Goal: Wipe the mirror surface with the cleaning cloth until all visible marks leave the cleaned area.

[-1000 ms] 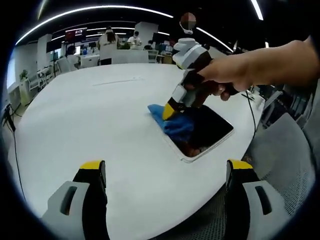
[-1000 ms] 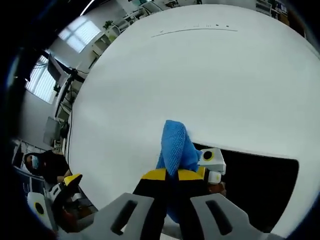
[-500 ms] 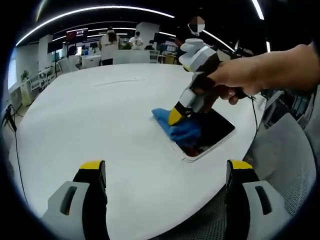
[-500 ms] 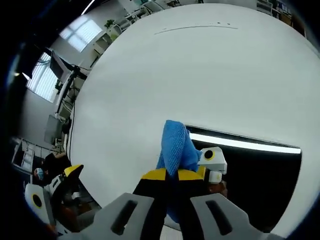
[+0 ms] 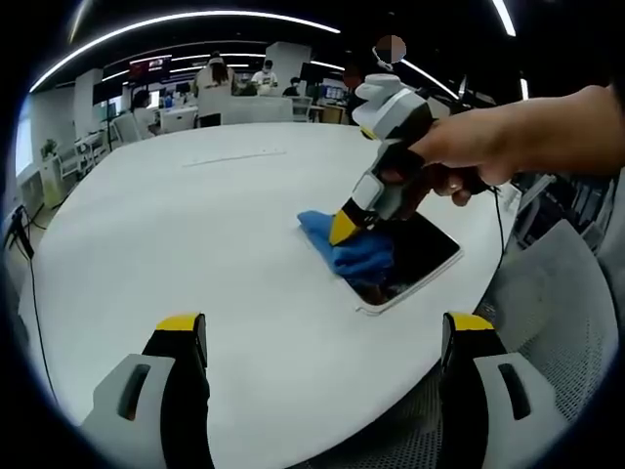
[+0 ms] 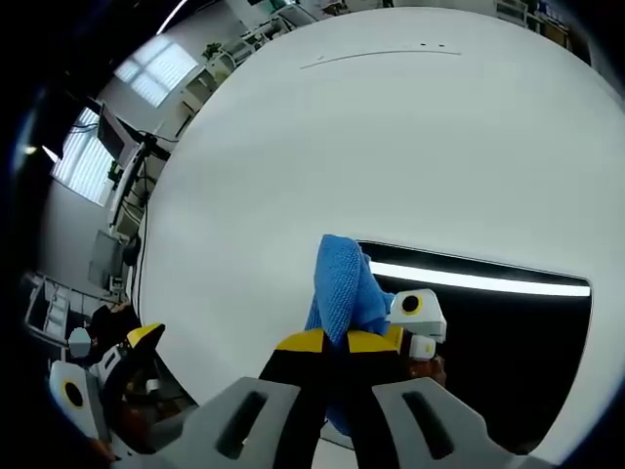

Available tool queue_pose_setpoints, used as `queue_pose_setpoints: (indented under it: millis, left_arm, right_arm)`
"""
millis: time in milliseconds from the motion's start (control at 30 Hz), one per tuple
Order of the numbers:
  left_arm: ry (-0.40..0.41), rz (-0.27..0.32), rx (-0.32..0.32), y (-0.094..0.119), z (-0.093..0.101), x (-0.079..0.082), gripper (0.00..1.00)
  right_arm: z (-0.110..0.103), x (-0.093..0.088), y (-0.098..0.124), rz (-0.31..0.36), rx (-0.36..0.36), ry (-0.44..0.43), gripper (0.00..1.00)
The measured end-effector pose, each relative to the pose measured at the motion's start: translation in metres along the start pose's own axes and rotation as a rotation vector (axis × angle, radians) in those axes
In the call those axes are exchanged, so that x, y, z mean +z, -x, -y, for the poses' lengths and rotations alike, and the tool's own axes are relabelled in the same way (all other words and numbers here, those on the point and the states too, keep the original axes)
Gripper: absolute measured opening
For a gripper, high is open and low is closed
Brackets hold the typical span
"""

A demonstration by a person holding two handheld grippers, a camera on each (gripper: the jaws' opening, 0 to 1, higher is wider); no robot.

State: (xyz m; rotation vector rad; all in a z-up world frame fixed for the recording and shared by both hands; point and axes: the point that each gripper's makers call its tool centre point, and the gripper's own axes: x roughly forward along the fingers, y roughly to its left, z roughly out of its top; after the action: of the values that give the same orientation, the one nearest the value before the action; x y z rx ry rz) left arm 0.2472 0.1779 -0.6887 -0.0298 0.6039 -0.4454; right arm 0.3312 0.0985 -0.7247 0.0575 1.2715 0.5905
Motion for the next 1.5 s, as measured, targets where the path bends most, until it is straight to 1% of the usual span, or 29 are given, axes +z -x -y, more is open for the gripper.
queue_pose_setpoints:
  millis: [133,267,367,433,767,800,900,1033,1133,1300,1500]
  left_arm:
    - [0.006,0.016,0.005,0.001,0.000,0.003,0.99]
    - [0.002,0.010,0.004,0.000,0.001,0.002,0.99]
    - [0.004,0.010,0.004,0.000,0.002,0.002,0.99]
    - [-0.007,0.010,0.001,0.000,0.005,0.003,0.99]
    - [-0.006,0.006,-0.007,-0.001,0.005,0.003,0.99]
    - [-0.003,0.007,-0.010,-0.001,0.006,0.004,0.99]
    - [-0.009,0.003,-0.010,-0.001,0.006,0.003,0.99]
    - [-0.005,0.011,-0.008,0.000,0.006,0.005,0.99]
    - [-0.008,0.003,-0.011,0.000,0.007,0.003,0.99]
    - [-0.013,0.003,-0.011,0.000,0.006,0.003,0.99]
    - [-0.002,0.009,-0.012,0.000,0.006,0.004,0.99]
  right_arm:
    - [0.002,0.001,0.000,-0.002,0.005,0.006,0.00]
    - [0.003,-0.002,0.003,0.000,0.007,-0.005,0.00]
    - [0.004,-0.003,0.005,0.005,0.006,0.004,0.00]
    - [0.006,-0.004,0.008,0.005,0.007,0.007,0.00]
    - [0.023,-0.007,0.018,0.007,0.011,-0.013,0.00]
    - [0.027,-0.004,0.014,0.007,0.013,-0.019,0.00]
    - [0.031,-0.003,0.014,0.007,0.016,-0.036,0.00]
    - [0.041,0.002,0.007,0.007,0.011,-0.021,0.00]
    - [0.048,0.003,0.005,0.008,0.008,-0.026,0.00]
    - [0.053,0.001,0.007,0.020,0.008,-0.036,0.00]
    - [0.066,0.001,0.009,0.022,0.012,-0.052,0.00]
